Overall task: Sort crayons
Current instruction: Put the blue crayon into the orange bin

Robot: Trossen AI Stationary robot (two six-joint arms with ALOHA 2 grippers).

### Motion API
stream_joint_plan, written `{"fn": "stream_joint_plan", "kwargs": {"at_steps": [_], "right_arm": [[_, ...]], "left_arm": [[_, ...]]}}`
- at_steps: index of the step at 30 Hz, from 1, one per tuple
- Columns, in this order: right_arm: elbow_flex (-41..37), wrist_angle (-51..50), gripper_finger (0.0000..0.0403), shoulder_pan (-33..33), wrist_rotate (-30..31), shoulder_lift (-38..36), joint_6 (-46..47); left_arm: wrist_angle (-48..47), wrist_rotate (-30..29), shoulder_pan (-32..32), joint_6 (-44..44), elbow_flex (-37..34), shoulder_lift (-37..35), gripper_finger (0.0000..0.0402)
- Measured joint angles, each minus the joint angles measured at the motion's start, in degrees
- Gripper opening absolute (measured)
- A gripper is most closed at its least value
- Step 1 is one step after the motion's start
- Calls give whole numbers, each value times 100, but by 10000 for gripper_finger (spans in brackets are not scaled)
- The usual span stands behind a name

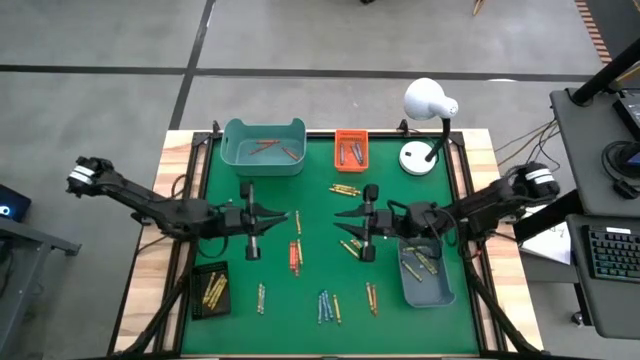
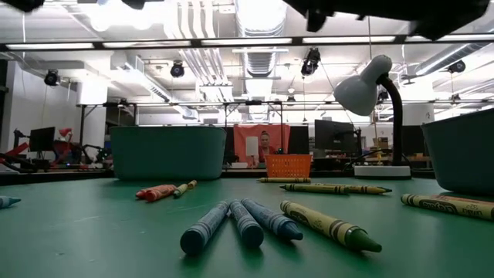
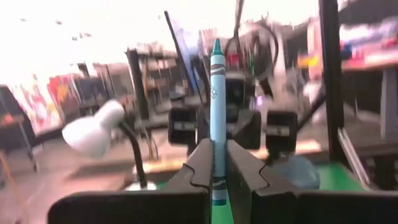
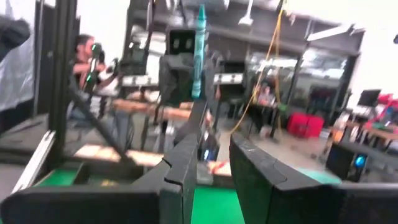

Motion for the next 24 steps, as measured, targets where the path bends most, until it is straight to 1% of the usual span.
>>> {"fn": "stream_joint_plan", "kwargs": {"at_steps": [2,6,10,12,14,17,19,22,24], "right_arm": [[220,195,84,-34,-1,234,-99],[807,192,84,-93,-1,657,-347],[1394,102,84,-199,-1,955,-192],[1665,-95,85,-284,-150,1051,-3],[1918,-664,92,-378,-428,1051,242],[2374,-1594,112,-513,-872,1077,578],[2657,-2039,129,-561,-1144,1133,655],[2967,-2340,155,-572,-1310,1252,652],[3091,-2365,171,-570,-1319,1307,647]], "left_arm": [[878,83,34,149,-313,74,0],[2604,107,57,237,-854,426,0],[3707,246,57,243,-1125,866,0],[3957,244,57,241,-1195,1034,0],[4037,244,62,241,-1189,1186,0],[4104,236,74,230,-1116,1373,0],[4136,199,74,228,-1077,1492,0],[4146,195,108,223,-1043,1613,0],[4167,184,119,225,-1037,1666,0]]}}
